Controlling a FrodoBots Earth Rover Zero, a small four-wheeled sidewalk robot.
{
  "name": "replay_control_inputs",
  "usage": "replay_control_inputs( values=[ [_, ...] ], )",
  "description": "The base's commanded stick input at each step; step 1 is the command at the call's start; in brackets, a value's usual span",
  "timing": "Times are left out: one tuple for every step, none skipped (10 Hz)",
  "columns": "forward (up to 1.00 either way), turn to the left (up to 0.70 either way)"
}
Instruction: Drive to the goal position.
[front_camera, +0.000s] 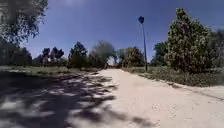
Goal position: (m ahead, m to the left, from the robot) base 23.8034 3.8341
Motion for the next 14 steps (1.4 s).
replay_control_inputs(
  values=[
    [0.70, 0.01],
    [0.70, 0.01],
    [0.70, 0.01],
    [0.70, 0.01],
    [0.70, 0.01],
    [0.70, 0.01],
    [0.70, 0.01],
    [0.70, 0.01],
    [0.70, 0.01],
    [0.70, 0.01],
    [0.70, 0.01],
    [0.70, 0.01],
    [0.70, 0.01],
    [0.70, 0.01]
  ],
)
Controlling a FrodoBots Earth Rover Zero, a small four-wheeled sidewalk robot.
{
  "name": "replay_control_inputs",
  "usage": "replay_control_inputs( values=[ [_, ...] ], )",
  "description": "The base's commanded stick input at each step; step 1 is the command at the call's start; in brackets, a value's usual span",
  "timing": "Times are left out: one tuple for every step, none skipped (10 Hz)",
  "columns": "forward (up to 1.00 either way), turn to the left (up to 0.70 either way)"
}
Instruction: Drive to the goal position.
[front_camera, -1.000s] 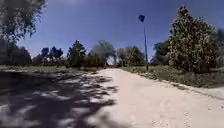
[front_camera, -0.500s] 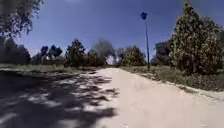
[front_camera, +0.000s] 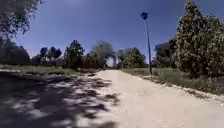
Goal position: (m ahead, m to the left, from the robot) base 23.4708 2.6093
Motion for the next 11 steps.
replay_control_inputs(
  values=[
    [0.70, 0.01],
    [0.70, 0.01],
    [0.70, 0.01],
    [0.70, 0.01],
    [0.70, 0.01],
    [0.70, 0.01],
    [0.70, 0.01],
    [0.70, 0.01],
    [0.70, 0.01],
    [0.70, 0.01],
    [0.70, 0.01]
  ],
)
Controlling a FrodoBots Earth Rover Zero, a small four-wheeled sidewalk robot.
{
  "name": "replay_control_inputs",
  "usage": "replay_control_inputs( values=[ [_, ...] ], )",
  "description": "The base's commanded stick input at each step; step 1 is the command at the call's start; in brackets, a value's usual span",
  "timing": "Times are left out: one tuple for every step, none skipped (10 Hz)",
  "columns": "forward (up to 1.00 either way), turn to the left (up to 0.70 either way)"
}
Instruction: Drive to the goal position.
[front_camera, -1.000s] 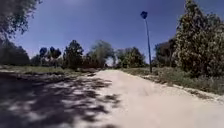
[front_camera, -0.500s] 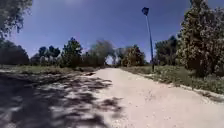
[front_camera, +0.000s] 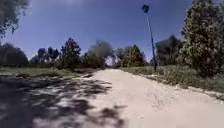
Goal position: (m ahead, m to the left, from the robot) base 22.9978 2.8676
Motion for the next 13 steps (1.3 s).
replay_control_inputs(
  values=[
    [0.70, 0.01],
    [0.70, 0.01],
    [0.70, 0.01],
    [0.70, 0.01],
    [0.70, 0.01],
    [0.70, 0.01],
    [0.70, 0.01],
    [0.70, 0.01],
    [0.70, 0.01],
    [0.70, 0.01],
    [0.70, 0.01],
    [0.70, 0.01],
    [0.70, 0.01]
  ],
)
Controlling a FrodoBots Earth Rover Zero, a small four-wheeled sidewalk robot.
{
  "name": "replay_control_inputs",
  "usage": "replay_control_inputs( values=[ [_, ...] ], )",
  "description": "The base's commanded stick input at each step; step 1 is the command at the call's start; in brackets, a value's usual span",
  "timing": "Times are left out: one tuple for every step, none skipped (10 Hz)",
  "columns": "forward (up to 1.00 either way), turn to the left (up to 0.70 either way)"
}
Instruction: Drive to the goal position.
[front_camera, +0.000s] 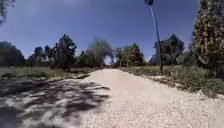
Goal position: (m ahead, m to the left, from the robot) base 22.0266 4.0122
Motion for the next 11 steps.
replay_control_inputs(
  values=[
    [0.70, 0.01],
    [0.70, 0.01],
    [0.70, 0.01],
    [0.70, 0.01],
    [0.70, 0.01],
    [0.70, 0.01],
    [0.70, 0.01],
    [0.70, 0.01],
    [0.70, 0.01],
    [0.70, 0.01],
    [0.70, 0.01]
  ],
)
